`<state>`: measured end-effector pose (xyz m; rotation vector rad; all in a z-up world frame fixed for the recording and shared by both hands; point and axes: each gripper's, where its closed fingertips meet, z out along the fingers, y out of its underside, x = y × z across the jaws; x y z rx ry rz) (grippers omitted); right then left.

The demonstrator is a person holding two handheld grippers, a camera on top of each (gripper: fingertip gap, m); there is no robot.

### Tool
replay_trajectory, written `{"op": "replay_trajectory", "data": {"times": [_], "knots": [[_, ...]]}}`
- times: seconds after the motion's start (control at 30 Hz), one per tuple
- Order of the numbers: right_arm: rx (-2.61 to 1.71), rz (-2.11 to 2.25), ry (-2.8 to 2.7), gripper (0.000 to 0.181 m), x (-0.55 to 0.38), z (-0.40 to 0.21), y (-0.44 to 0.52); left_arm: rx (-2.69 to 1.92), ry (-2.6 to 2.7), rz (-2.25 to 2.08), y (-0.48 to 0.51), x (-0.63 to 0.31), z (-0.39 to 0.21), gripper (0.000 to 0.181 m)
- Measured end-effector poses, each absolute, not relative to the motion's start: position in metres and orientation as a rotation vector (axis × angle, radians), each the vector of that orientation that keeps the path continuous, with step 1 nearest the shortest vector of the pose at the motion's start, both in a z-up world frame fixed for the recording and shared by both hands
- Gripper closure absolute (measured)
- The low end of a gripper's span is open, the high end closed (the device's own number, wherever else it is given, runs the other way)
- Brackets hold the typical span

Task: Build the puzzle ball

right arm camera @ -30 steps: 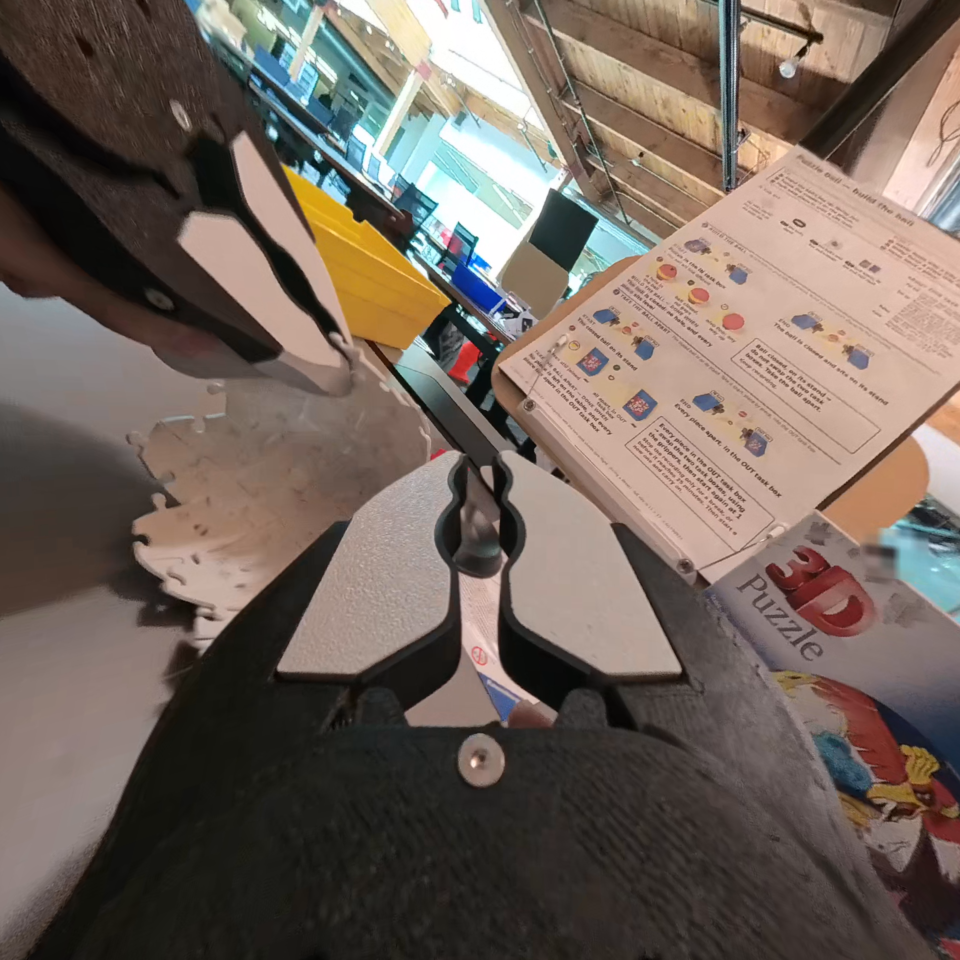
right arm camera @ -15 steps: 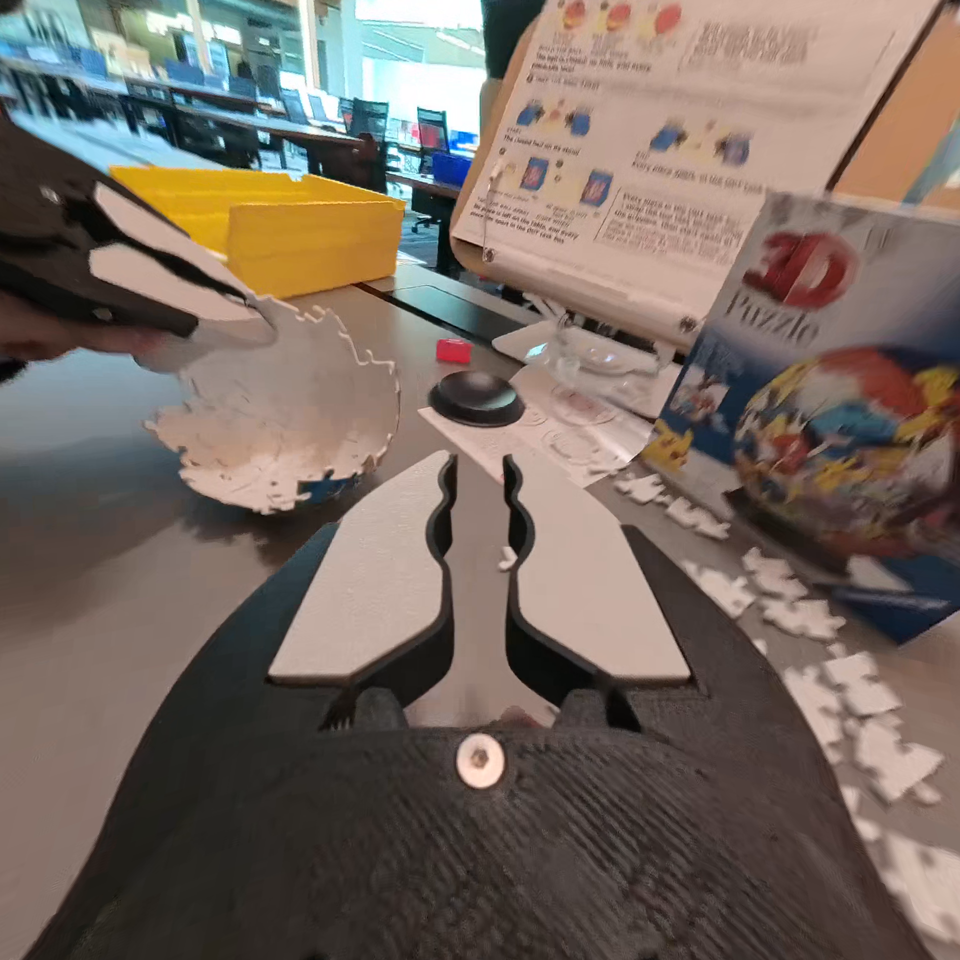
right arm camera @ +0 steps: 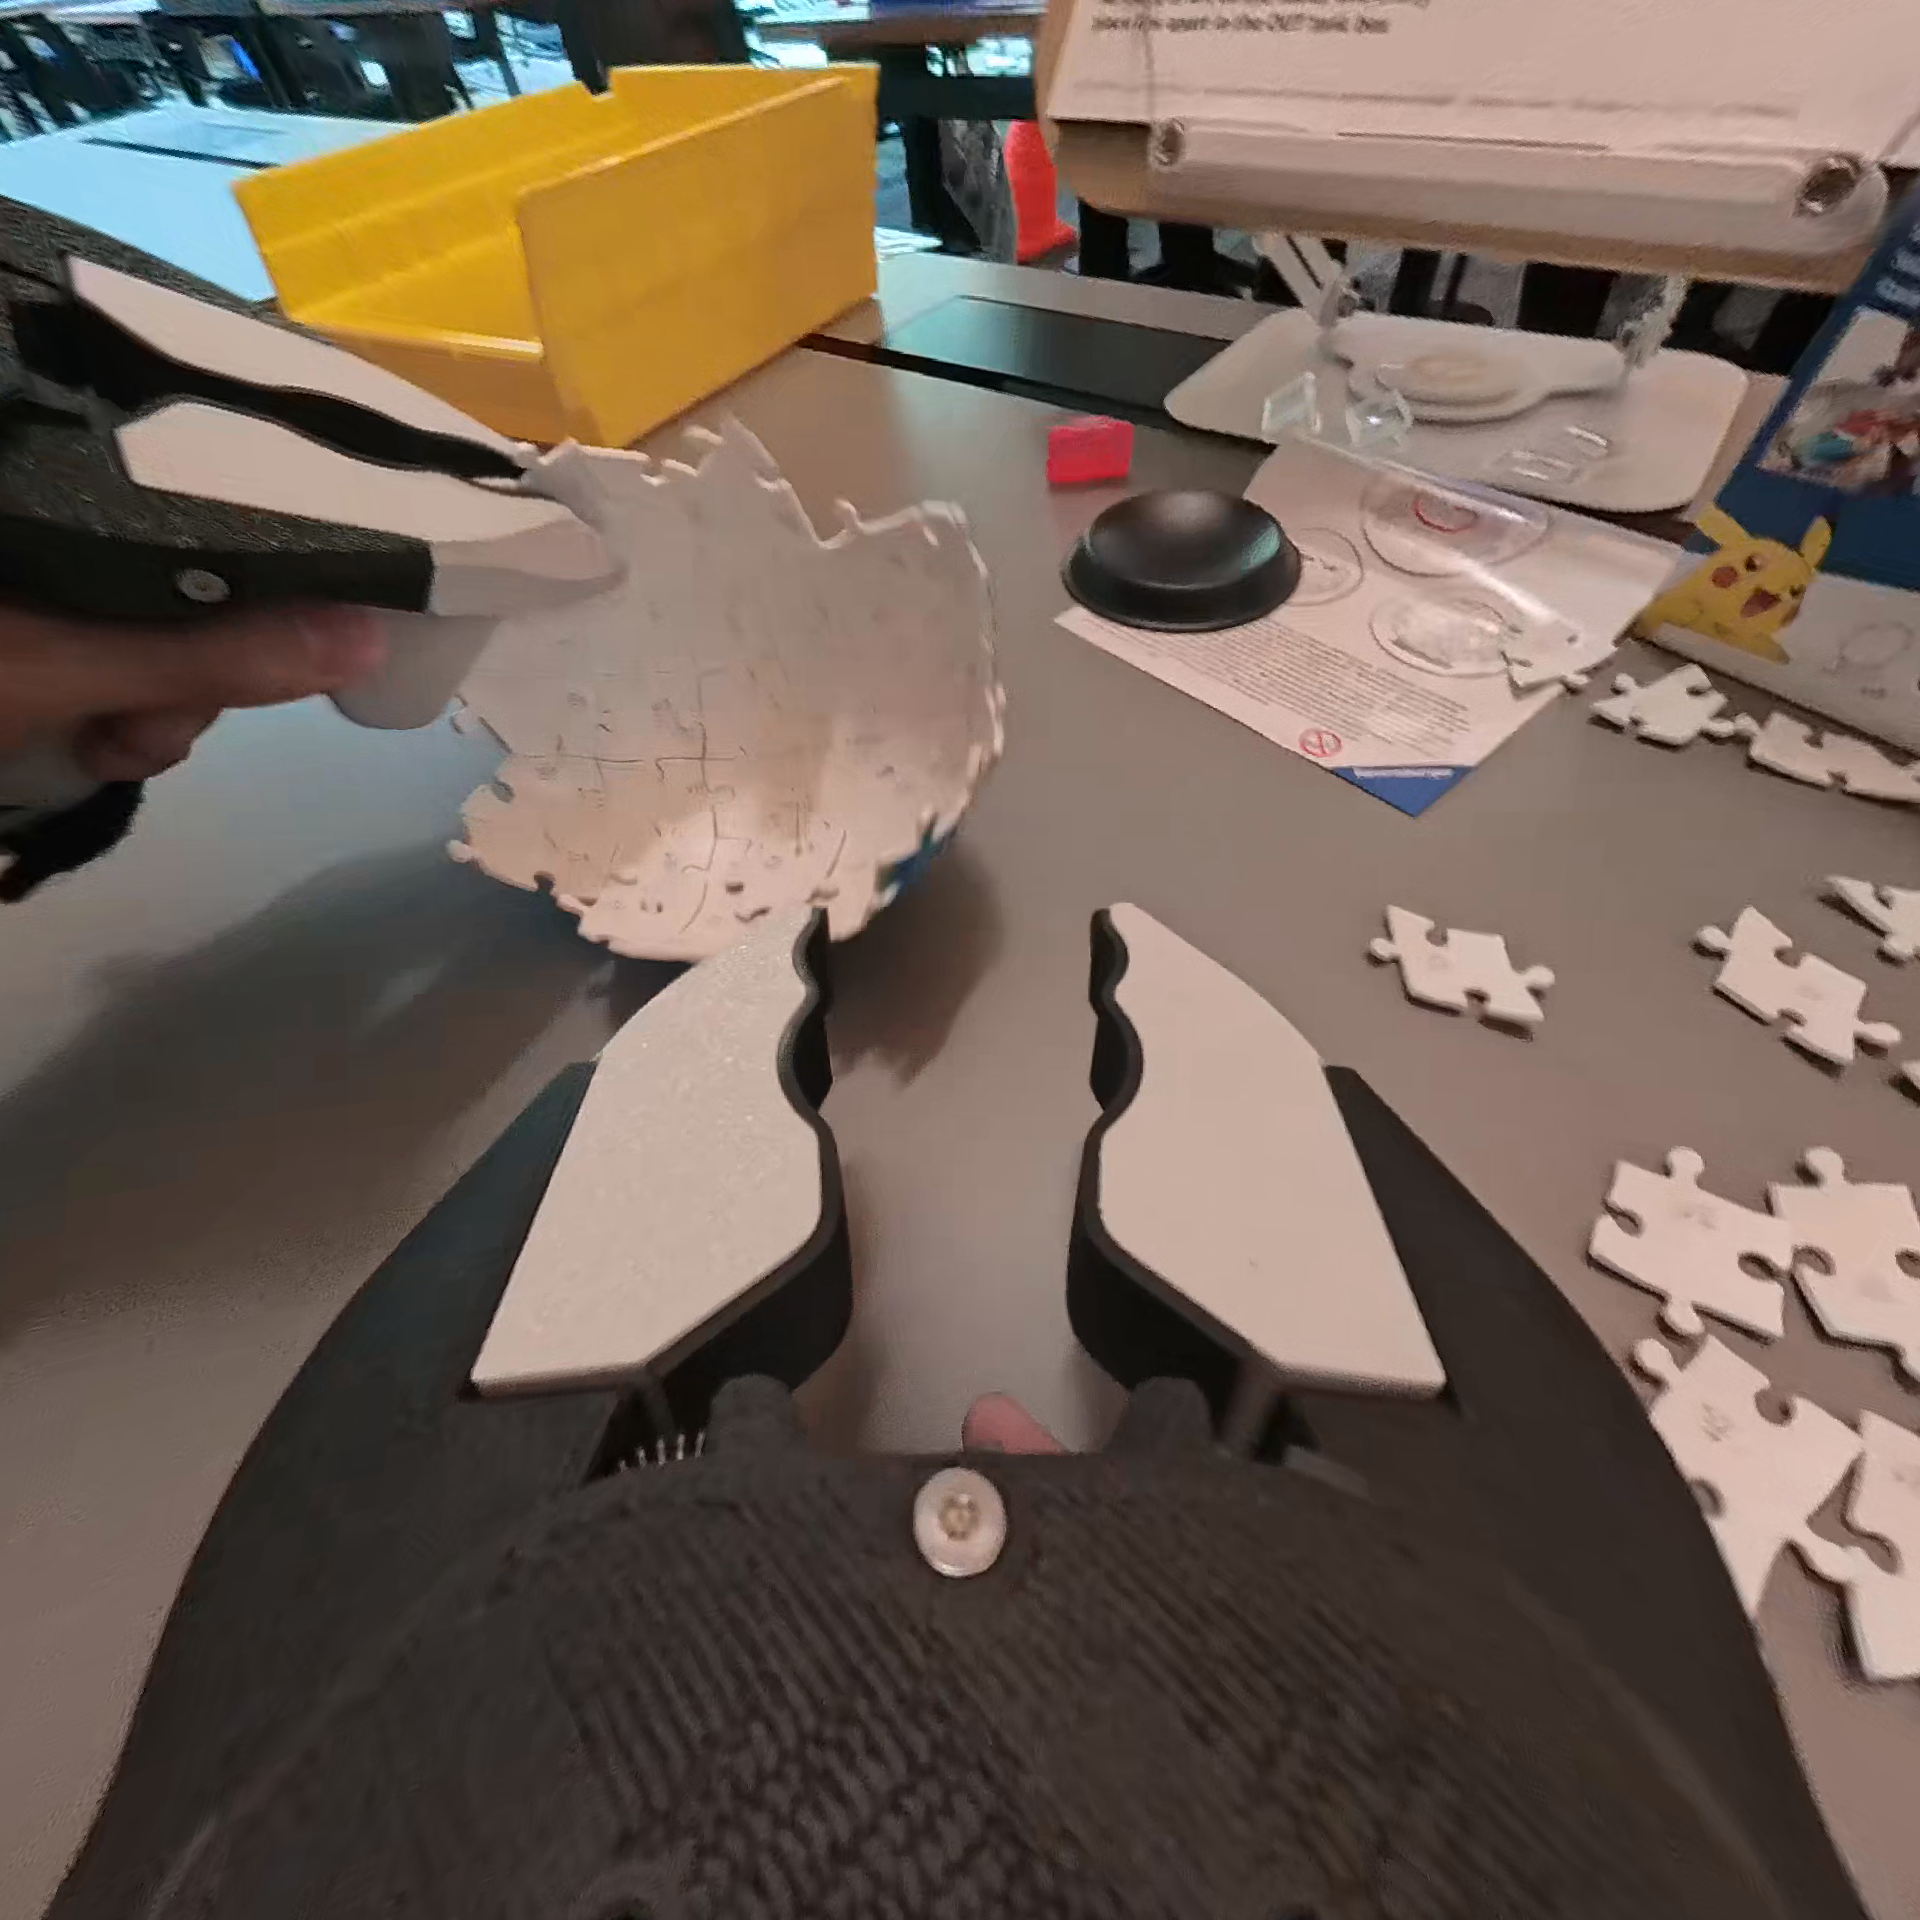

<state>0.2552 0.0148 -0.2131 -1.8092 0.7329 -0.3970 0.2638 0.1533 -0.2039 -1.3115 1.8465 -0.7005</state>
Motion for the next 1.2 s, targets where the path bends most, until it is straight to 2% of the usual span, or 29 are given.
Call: {"op": "replay_trajectory", "data": {"times": [0.13,0.23,0.3,0.37,0.5,0.7,0.8,1.0,1.2], "knots": [[-1.829,-0.599,0.389,0.15,0.233,-0.188,0.034,-1.1,1.821,-0.687,0.144,0.261,-0.194,0.178],[-1.927,-0.602,0.19,0.16,0.204,-0.198,0.048,-0.953,1.756,-0.713,0.135,0.257,-0.186,0.178],[-1.883,-0.742,0.219,0.175,0.205,-0.196,0.04,-0.793,1.692,-0.749,0.125,0.253,-0.177,0.178],[-1.831,-0.907,0.36,0.171,0.224,-0.193,0.016,-0.613,1.644,-0.727,0.116,0.248,-0.171,0.178],[-1.635,-0.827,0.384,0.157,0.237,-0.168,0.002,-0.416,1.568,-0.715,0.106,0.243,-0.166,0.177],[-1.677,-0.668,0.284,0.134,0.252,-0.174,0.02,-0.294,1.535,-0.794,0.099,0.248,-0.159,0.178],[-1.743,-0.667,0.216,0.13,0.262,-0.189,0.031,-0.218,1.534,-0.804,0.094,0.253,-0.158,0.178],[-1.787,-0.795,0.165,0.139,0.282,-0.192,0.034,-0.093,1.472,-0.795,0.088,0.257,-0.15,0.178],[-1.748,-0.953,0.098,0.158,0.293,-0.186,0.036,-0.029,1.398,-0.788,0.083,0.262,-0.147,0.178]]}}
